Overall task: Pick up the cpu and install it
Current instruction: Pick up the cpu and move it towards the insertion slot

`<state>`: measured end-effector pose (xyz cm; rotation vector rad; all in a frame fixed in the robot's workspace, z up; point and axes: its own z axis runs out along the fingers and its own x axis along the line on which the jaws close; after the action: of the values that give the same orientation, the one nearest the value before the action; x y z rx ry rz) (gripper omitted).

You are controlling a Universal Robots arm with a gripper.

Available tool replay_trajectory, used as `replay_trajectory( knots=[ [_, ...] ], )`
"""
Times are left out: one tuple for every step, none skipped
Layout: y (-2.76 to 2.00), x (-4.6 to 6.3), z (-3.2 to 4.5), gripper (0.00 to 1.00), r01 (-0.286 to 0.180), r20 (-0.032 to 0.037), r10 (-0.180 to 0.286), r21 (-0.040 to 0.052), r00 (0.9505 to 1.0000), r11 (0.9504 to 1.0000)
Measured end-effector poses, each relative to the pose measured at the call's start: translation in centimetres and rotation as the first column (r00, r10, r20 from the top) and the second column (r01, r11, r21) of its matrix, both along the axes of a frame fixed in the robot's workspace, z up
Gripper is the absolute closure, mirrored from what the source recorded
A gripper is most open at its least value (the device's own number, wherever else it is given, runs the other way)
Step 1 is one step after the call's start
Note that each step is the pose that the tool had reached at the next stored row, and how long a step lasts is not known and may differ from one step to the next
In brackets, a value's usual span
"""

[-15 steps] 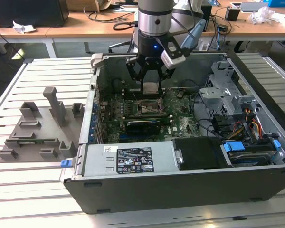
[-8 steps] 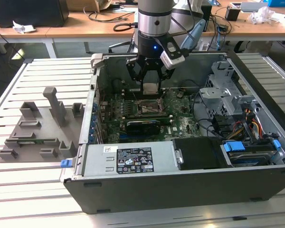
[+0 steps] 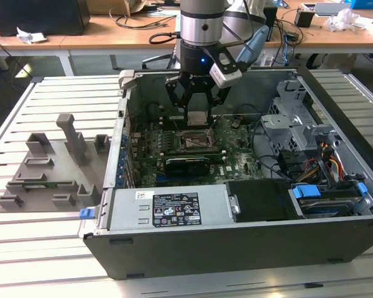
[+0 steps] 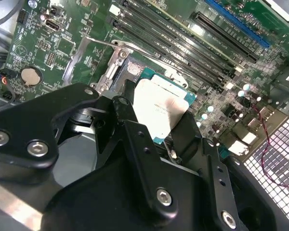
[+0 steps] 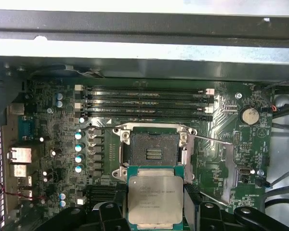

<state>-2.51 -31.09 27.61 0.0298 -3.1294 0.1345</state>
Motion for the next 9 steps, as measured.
replay_trajectory(
  knots=[
    [0.00, 0.00, 0.00, 0.45, 0.000, 0.0000, 0.000, -0.0001, 1.0000, 1.0000],
    [0.00, 0.00, 0.00, 0.45, 0.000, 0.0000, 0.000, -0.0001, 1.0000, 1.0000],
    [0.00, 0.00, 0.00, 0.45, 0.000, 0.0000, 0.000, -0.0001, 1.0000, 1.0000],
    [0.00, 0.00, 0.00, 0.45, 0.000, 0.0000, 0.000, -0.0001, 1.0000, 1.0000],
    [0.00, 0.00, 0.00, 0.45, 0.000, 0.0000, 0.000, -0.0001, 1.0000, 1.0000],
    [0.00, 0.00, 0.00, 0.45, 0.000, 0.0000, 0.000, -0.0001, 1.0000, 1.0000],
    [0.00, 0.00, 0.00, 0.45, 0.000, 0.0000, 0.000, -0.0002, 1.0000, 1.0000],
    [0.00, 0.00, 0.00, 0.45, 0.000, 0.0000, 0.000, -0.0002, 1.0000, 1.0000],
    [0.00, 0.00, 0.00, 0.45, 0.000, 0.0000, 0.000, -0.0002, 1.0000, 1.0000]
  ],
)
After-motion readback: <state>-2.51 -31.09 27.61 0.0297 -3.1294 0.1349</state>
